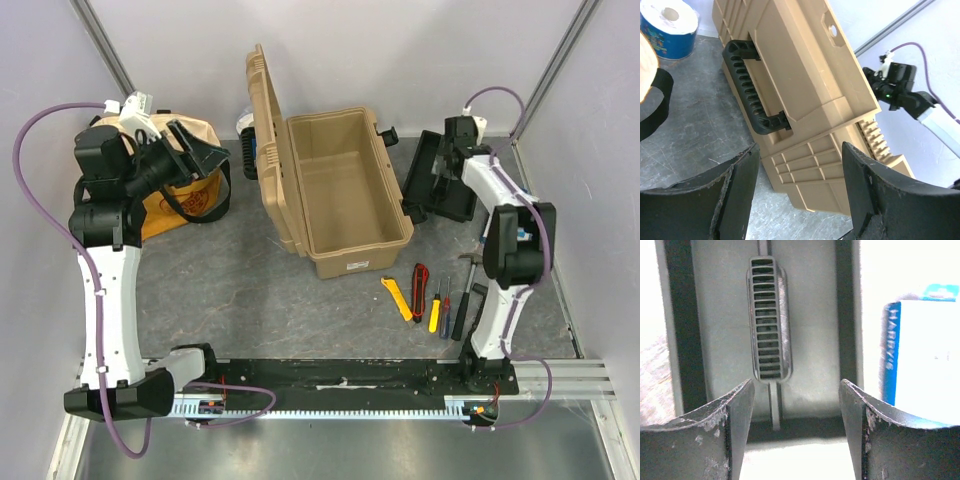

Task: Pack the tool kit

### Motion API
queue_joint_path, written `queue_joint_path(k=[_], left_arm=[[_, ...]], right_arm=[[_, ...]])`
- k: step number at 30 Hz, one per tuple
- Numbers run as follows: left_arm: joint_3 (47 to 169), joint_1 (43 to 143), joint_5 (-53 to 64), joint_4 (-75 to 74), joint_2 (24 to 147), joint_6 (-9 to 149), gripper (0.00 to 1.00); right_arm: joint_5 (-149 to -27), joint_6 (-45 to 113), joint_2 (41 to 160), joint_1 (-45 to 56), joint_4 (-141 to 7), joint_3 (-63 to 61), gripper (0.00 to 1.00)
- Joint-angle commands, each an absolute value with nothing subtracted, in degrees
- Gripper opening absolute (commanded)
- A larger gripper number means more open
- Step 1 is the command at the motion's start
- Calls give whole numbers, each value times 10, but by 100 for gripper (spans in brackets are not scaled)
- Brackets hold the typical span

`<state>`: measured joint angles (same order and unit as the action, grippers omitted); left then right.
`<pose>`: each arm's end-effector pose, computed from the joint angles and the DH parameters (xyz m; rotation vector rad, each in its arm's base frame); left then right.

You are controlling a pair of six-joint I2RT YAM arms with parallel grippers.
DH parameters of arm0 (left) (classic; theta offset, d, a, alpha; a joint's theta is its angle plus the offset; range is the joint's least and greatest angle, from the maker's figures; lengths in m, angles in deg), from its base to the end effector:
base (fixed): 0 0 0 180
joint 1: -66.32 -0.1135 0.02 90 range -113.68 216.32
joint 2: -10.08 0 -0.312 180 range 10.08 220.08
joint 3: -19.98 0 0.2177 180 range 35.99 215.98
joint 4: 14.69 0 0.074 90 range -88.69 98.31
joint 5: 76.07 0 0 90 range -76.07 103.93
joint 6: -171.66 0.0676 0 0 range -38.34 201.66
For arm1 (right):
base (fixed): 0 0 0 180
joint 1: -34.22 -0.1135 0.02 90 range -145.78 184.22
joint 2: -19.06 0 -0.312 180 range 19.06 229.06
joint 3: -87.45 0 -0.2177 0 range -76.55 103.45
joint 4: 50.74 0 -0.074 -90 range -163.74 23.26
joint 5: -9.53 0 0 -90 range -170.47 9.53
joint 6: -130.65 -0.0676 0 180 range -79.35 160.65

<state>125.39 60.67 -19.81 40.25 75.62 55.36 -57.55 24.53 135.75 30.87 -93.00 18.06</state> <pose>0.1864 -0.0193 0.5032 -0.0939 1.8581 -0.7896 0.4679 0.0010 0.2674 0.4405 2.3101 -0.3176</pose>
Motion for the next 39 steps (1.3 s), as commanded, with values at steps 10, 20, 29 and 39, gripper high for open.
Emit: queue_joint_path(k=[10, 20, 29, 39], left_arm=[[1313, 712, -121, 453, 758, 623, 73], [1334, 741, -109, 460, 779, 622, 73], [1330, 746, -103, 460, 775, 623, 73], [1352, 748, -106, 460, 783, 622, 73]], right_arm=[[-549, 60, 1018, 324, -1067, -136, 74], [-564, 47, 921, 325, -1080, -308, 61], [-591, 48, 937, 325, -1044, -346, 39], [-620, 73, 1003, 355, -993, -354, 38]])
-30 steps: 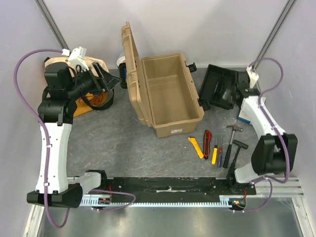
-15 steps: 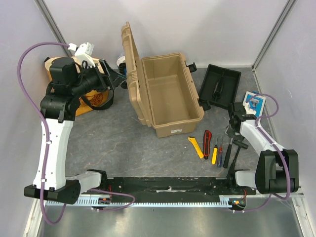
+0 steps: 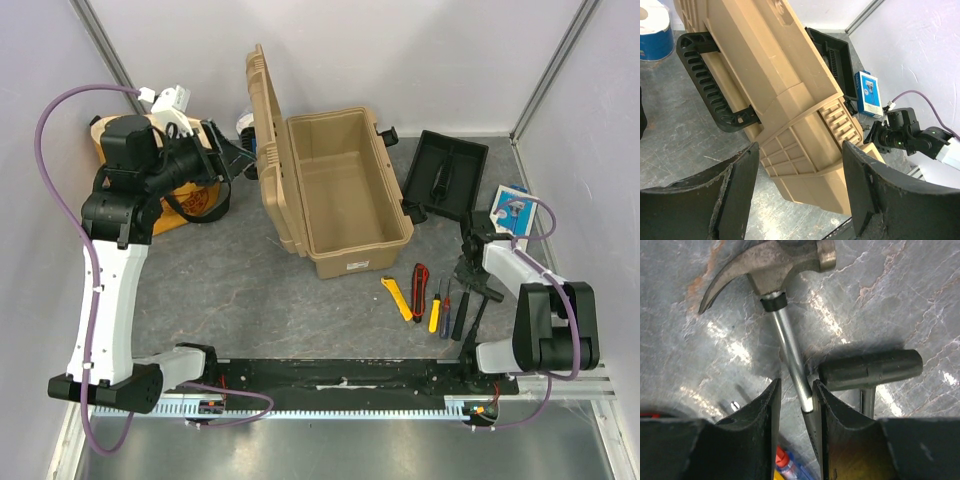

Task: Pack the tool kit

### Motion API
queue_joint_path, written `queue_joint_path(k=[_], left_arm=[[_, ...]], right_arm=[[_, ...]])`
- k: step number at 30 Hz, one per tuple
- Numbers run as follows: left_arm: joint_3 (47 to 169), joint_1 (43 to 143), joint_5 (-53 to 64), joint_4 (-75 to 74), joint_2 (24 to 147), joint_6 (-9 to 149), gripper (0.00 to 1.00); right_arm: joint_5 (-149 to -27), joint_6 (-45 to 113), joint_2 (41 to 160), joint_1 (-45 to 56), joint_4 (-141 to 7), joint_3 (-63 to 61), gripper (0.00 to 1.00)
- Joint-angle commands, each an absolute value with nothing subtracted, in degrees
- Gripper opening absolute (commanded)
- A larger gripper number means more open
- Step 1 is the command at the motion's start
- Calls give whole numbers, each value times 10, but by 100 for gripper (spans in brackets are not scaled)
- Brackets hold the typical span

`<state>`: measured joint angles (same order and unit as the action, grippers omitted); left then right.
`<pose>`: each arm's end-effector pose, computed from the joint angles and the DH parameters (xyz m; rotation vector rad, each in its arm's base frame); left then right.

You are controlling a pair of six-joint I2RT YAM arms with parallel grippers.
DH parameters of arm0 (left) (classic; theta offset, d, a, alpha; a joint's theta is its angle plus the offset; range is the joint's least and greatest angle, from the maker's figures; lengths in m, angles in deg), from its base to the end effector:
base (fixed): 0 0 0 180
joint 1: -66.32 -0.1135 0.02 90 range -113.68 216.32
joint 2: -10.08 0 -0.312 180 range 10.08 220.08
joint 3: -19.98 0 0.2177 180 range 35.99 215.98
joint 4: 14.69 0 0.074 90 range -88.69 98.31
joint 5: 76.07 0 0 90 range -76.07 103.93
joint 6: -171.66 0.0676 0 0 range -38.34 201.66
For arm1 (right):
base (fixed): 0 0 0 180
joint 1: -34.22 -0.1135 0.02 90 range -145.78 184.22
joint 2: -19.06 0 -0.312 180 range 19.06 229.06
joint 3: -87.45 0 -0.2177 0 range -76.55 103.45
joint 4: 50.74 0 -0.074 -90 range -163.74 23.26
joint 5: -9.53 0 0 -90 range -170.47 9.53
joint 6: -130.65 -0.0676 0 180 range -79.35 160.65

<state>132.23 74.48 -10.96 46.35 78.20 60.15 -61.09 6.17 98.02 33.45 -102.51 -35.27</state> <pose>0.1835 -0.0551 0.5152 0.0870 1.9057 -0.7589 0.2021 -0.0197 0.2072 0.8621 2.6102 -0.3262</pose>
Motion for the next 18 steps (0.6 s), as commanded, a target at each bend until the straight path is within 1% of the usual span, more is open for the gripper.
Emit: queue_joint_path(k=[1, 9, 10, 12, 13, 18], left_arm=[[1351, 748, -108, 460, 783, 622, 73], [1354, 748, -105, 460, 789, 620, 73], [1357, 748, -104, 460, 791, 620, 73], [1361, 748, -104, 460, 793, 619, 73], [1364, 748, -104, 460, 793, 616, 73], [1380, 748, -113, 460, 800, 609, 73]], right_arm=[[-620, 74, 1006, 359, -992, -356, 38], [-644, 74, 1022, 365, -976, -365, 36], [-646, 74, 1024, 365, -973, -366, 33], [-650, 80, 1025, 365, -967, -367, 10], [-646, 84, 1024, 365, -967, -363, 0], [-591, 118, 1007, 364, -992, -314, 0]])
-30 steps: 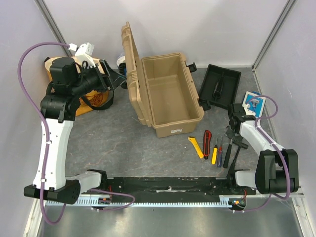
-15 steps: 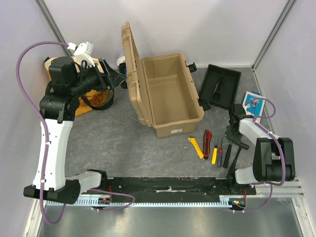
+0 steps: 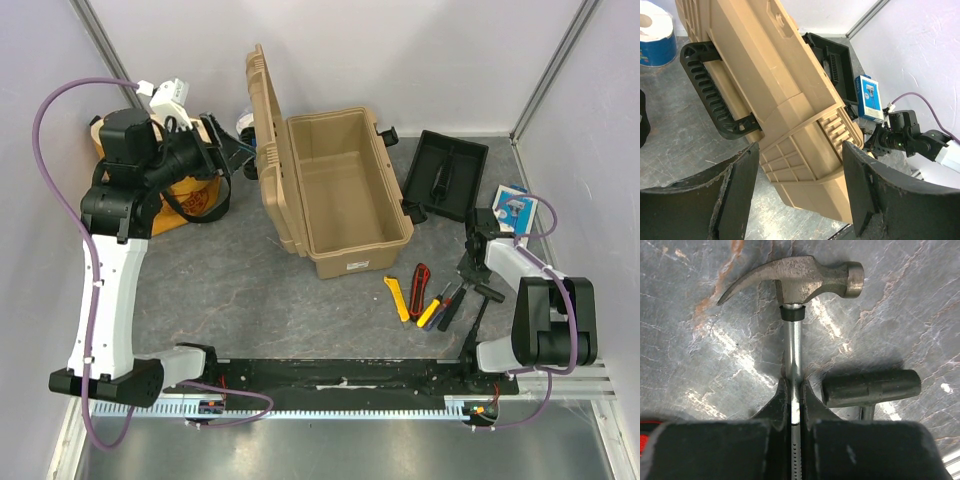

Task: Pack the tool kit

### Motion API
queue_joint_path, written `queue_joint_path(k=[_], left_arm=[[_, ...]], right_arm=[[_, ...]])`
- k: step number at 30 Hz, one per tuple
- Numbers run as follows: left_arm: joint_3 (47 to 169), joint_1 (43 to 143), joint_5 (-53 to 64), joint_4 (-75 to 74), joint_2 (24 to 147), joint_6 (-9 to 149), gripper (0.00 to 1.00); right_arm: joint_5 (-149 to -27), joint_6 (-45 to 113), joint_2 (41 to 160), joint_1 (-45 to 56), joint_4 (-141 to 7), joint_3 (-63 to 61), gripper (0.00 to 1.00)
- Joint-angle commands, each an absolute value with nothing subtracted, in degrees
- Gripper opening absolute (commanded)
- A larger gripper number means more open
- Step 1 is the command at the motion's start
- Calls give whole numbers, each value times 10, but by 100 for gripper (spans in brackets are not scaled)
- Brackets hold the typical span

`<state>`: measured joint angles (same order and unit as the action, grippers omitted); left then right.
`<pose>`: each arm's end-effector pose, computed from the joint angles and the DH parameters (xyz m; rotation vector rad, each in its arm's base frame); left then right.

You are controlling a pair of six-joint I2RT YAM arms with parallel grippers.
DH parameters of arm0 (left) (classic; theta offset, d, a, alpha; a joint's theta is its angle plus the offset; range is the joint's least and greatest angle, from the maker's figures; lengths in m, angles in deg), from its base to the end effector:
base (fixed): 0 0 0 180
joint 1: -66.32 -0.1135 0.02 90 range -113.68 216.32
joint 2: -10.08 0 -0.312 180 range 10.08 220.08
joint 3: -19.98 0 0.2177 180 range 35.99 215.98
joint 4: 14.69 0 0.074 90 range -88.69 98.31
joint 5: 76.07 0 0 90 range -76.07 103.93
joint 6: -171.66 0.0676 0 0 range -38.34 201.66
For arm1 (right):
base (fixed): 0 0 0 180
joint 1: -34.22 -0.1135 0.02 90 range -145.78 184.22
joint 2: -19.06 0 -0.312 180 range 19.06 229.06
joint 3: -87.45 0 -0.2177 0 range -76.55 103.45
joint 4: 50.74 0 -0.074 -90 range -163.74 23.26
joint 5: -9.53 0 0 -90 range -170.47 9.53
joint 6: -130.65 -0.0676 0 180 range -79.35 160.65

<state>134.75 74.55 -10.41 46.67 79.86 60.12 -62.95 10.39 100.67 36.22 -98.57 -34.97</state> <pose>0.1902 -0.0557 0.5220 0.0833 1.8965 -0.7509 0.2156 -0.0279 0.2019 0.8278 2.6193 -0.3033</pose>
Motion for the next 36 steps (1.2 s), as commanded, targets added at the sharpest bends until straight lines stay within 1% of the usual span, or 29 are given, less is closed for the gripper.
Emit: queue_joint_path(k=[1, 9, 14, 18, 20, 23, 27, 32, 36], left_arm=[[1379, 748, -113, 460, 801, 607, 73], [1377, 748, -117, 458, 804, 604, 73], [1378, 748, -118, 457, 807, 602, 73], [1375, 748, -117, 457, 805, 602, 73], [1372, 748, -117, 456, 803, 603, 73], [1365, 748, -116, 455, 799, 602, 73], [1358, 748, -115, 453, 792, 602, 73], [1352, 748, -105, 453, 781, 604, 73], [1344, 748, -99, 453, 773, 606, 73]], right_arm=[[-583, 124, 1001, 364, -998, -302, 0], [-543, 154, 916, 364, -1033, -219, 0], [-604, 165, 874, 361, -1034, -154, 0], [-670, 162, 867, 345, -1014, -89, 0], [-698, 159, 867, 304, -987, -59, 0], [-712, 157, 893, 245, -938, -12, 0], [-703, 154, 960, 158, -879, 58, 0], [-682, 150, 1081, 71, -827, 142, 0], [-676, 151, 1172, 28, -814, 187, 0]])
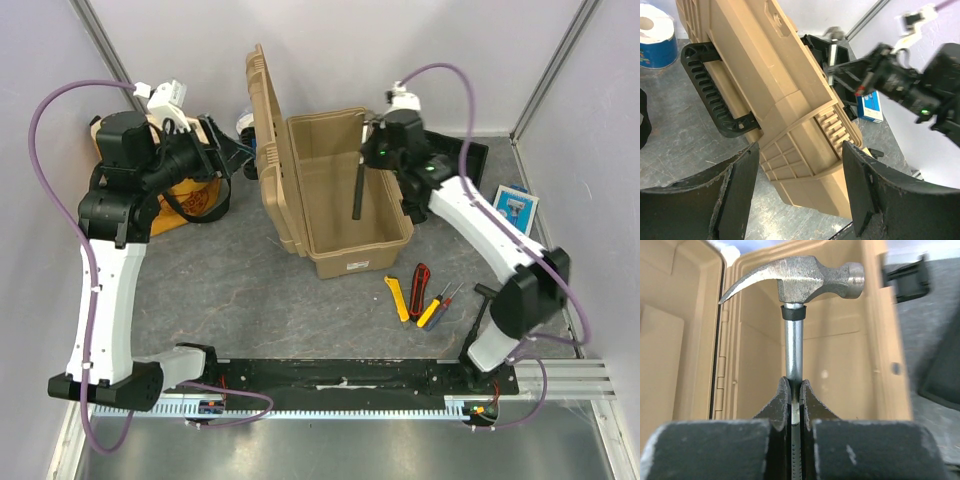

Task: Pack the tool kit

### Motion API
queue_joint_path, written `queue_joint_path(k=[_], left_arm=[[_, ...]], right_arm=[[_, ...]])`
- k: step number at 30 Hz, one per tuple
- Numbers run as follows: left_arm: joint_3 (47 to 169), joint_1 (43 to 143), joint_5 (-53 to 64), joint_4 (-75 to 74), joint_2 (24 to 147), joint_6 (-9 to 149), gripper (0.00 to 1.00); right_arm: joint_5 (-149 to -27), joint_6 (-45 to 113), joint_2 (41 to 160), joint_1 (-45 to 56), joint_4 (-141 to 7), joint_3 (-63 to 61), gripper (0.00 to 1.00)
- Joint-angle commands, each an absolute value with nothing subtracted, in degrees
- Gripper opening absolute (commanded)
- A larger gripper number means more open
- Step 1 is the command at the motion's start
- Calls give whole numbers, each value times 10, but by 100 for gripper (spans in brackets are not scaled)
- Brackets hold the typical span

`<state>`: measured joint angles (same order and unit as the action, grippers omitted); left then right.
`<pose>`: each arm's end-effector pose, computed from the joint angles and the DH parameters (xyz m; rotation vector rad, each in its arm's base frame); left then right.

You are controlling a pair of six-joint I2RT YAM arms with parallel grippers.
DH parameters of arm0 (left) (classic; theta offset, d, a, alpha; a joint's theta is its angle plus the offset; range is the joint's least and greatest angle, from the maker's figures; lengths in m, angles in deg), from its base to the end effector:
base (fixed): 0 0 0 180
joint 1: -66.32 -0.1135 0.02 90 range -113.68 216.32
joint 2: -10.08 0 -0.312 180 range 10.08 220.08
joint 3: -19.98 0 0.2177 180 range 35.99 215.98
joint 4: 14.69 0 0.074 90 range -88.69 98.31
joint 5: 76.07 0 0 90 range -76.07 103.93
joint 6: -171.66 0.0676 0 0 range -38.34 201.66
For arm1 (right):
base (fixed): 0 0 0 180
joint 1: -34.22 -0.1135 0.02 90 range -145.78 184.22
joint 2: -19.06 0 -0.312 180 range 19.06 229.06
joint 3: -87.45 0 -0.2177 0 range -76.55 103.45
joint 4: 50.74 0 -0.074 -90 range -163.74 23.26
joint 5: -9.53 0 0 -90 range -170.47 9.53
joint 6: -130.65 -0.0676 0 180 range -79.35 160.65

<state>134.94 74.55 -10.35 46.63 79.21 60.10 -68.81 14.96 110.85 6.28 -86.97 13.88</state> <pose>0.1853 -0.0549 0.5250 0.0863 1.8812 -0.7497 0.3339 0.1616 0.4288 0.0974 1.9605 0.4220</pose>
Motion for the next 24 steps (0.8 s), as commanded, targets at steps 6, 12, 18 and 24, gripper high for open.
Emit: queue_joint_path(k=[6, 12, 18, 24], left_arm=[[1339, 747, -94, 451, 762, 605, 73], [1324, 748, -83, 443, 752, 604, 73], [1323, 748, -81, 443, 756, 606, 73], [1322, 748, -77, 443, 760, 611, 73]], right_arm=[[-662, 155, 1266, -11, -803, 200, 0], [-665, 142, 1344, -16, -804, 210, 0], [-662, 131, 1422, -17, -859, 264, 0], [-683, 126, 1461, -18, -887, 311, 7]])
